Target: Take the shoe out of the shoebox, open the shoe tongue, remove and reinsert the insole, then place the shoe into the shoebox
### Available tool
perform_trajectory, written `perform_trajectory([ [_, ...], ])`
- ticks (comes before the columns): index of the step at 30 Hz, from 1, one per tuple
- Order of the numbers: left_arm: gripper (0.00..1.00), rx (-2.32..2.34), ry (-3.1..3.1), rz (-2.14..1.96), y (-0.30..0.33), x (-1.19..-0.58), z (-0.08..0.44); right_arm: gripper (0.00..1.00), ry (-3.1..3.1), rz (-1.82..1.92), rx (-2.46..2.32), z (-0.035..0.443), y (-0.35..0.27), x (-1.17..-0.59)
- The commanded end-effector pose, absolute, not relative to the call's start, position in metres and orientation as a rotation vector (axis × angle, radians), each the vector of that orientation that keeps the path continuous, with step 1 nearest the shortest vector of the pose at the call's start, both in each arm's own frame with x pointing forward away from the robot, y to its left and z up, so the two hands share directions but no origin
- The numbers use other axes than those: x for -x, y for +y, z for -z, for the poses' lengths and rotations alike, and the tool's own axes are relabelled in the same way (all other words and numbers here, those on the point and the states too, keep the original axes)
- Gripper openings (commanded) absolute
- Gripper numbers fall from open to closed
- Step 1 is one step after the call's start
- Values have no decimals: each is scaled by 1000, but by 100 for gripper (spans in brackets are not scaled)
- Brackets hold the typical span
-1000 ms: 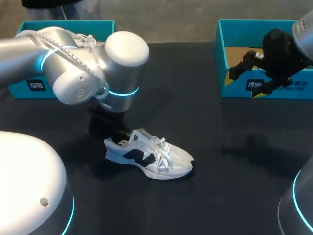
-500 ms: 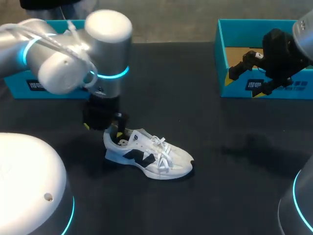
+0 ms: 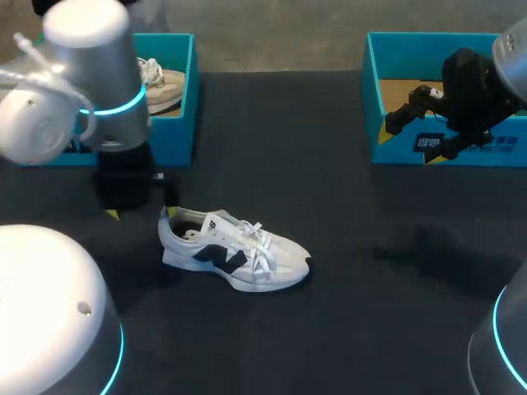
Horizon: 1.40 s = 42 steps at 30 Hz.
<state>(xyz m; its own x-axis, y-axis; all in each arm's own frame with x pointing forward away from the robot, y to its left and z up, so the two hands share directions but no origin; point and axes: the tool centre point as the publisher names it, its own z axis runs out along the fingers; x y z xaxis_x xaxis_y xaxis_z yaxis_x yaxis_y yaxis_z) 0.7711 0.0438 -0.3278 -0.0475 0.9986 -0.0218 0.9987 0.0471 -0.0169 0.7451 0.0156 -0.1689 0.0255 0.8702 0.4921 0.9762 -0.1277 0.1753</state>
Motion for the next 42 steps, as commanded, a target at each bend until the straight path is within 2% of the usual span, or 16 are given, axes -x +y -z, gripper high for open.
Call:
perform_trajectory([
  [1,100,-2112,2211,137,52,-767,327,100,-1919,733,2089,170,17,-746],
  [26,100,-2112,2211,137,52,-767,327,100,-1919,733,2089,170,17,-746],
  [33,100,-2149,2145,317,48,-775,301,100,-1919,733,2089,170,17,-746],
  [42,100,-2140,2153,357,51,-769,276,100,-1919,733,2089,170,17,-746],
])
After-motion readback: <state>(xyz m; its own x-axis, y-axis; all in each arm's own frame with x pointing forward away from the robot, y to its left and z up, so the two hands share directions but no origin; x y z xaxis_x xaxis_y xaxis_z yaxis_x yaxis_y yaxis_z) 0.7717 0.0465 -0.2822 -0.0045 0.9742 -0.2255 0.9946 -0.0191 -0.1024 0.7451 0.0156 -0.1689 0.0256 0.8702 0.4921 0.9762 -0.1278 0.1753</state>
